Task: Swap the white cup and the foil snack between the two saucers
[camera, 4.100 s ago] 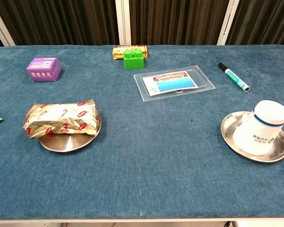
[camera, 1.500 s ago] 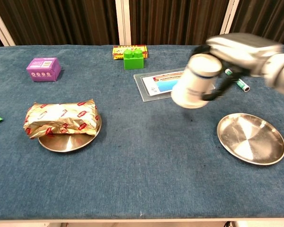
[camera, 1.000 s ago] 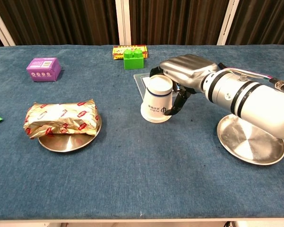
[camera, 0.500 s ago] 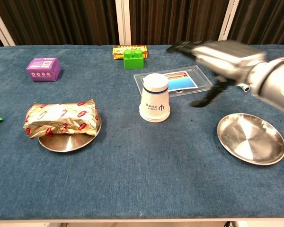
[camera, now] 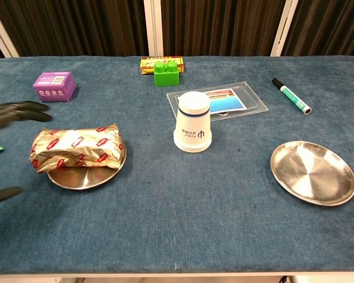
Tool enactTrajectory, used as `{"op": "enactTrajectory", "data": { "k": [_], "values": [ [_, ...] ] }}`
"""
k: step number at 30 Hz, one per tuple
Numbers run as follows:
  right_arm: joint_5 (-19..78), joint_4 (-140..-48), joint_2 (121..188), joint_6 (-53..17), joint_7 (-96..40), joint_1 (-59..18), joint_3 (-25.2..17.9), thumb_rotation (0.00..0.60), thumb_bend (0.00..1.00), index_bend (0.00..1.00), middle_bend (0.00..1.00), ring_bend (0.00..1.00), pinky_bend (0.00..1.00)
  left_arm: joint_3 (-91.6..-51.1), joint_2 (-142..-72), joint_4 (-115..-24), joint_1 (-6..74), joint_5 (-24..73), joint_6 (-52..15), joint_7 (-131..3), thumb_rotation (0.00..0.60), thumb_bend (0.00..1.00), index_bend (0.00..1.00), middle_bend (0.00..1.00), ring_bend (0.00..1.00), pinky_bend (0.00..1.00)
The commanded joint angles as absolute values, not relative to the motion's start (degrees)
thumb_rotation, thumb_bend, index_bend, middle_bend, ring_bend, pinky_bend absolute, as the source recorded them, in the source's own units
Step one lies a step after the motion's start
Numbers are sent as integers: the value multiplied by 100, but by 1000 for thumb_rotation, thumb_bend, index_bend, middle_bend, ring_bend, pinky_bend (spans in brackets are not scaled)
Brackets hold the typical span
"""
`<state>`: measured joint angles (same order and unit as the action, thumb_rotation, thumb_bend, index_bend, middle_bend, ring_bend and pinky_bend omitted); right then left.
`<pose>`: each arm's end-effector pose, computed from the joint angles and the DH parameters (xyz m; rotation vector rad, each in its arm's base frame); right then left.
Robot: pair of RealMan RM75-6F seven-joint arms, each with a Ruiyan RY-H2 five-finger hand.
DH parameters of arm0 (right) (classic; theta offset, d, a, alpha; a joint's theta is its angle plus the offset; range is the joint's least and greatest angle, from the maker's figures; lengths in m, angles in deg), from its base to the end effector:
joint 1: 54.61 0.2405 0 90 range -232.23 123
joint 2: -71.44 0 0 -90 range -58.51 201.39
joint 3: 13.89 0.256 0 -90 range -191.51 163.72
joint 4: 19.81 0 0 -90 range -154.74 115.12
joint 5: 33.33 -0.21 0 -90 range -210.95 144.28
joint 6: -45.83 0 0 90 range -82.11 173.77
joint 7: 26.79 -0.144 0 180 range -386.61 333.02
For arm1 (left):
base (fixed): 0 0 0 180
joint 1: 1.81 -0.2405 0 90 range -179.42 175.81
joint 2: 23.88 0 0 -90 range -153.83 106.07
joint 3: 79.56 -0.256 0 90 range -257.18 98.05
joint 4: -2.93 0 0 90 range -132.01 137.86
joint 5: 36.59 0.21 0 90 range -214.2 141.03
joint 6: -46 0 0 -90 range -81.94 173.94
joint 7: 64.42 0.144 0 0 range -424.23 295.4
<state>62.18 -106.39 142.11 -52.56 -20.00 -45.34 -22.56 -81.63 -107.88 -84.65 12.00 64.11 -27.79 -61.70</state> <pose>-0.2864 -0.1598 0.1275 1.5734 -0.6800 1.0114 -0.2284 0.1866 0.0113 -1.8447 -1.0025 -1.1402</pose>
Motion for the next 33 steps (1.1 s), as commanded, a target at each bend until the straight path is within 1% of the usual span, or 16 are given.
{"op": "enactTrajectory", "data": {
  "k": [1, 5, 8, 11, 14, 16, 18, 19, 20, 22, 24, 29, 33],
  "values": [
    [6360, -10522, 14009, -5338, -2288, -4702, -2298, 600, 306, 0, 0, 0, 0, -7639, -11496, -8647, 1627, 5768, -2236, -5314, 600, 191, 130, 57, 15, 100],
    [6299, -10601, 13811, -5135, -2565, -4712, -2258, 600, 307, 0, 0, 0, 0, -7339, -11980, -8435, 1815, 5293, -2049, -4749, 600, 188, 129, 71, 30, 100],
    [6291, -10648, 13723, -5022, -2647, -4716, -2218, 600, 306, 0, 0, 0, 0, -7254, -12185, -8275, 1871, 5035, -2013, -4457, 600, 187, 130, 82, 56, 119],
    [6338, -10691, 13666, -4926, -2664, -4716, -2193, 600, 306, 0, 0, 0, 0, -7183, -12344, -8100, 1908, 4770, -1997, -4154, 600, 186, 146, 108, 85, 171],
    [6381, -10710, 13641, -4903, -2659, -4740, -2148, 600, 306, 0, 0, 0, 0, -7124, -12419, -8035, 1922, 4521, -2011, -3906, 600, 186, 196, 169, 156, 250],
    [6394, -10719, 13627, -4887, -2673, -4760, -2126, 600, 307, 0, 0, 0, 0, -7101, -12445, -8029, 1915, 4456, -2100, -3796, 600, 195, 261, 248, 240, 331],
    [6392, -10728, 13618, -4857, -2680, -4779, -2095, 600, 307, 0, 0, 0, 0, -7120, -12475, -8004, 1905, 4481, -2233, -3739, 600, 231, 380, 361, 347, 425],
    [6392, -10734, 13617, -4836, -2676, -4783, -2083, 600, 306, 0, 0, 0, 0, -7133, -12486, -7993, 1903, 4504, -2287, -3737, 600, 270, 460, 429, 410, 463],
    [6399, -10742, 13615, -4805, -2672, -4786, -2072, 600, 306, 0, 0, 0, 0, -7144, -12513, -7991, 1889, 4520, -2367, -3764, 600, 299, 503, 461, 443, 477],
    [6412, -10755, 13613, -4756, -2661, -4790, -2060, 600, 306, 0, 0, 0, 0, -7158, -12555, -7959, 1887, 4578, -2484, -3783, 600, 394, 607, 534, 511, 500],
    [6422, -10774, 13614, -4709, -2632, -4800, -2043, 600, 306, 0, 0, 0, 0, -7160, -12589, -7941, 1905, 4676, -2615, -3838, 600, 435, 645, 564, 524, 502],
    [6429, -10802, 13633, -4667, -2568, -4845, -1983, 600, 307, 0, 0, 0, 0, -7201, -12575, -8214, 2010, 5092, -2898, -4044, 600, 432, 650, 577, 524, 501],
    [6398, -10823, 13653, -4609, -2517, -4860, -1918, 600, 306, 0, 0, 0, 0, -7292, -12680, -8632, 2181, 5161, -2693, -3887, 600, 418, 651, 579, 514, 498]
  ]
}}
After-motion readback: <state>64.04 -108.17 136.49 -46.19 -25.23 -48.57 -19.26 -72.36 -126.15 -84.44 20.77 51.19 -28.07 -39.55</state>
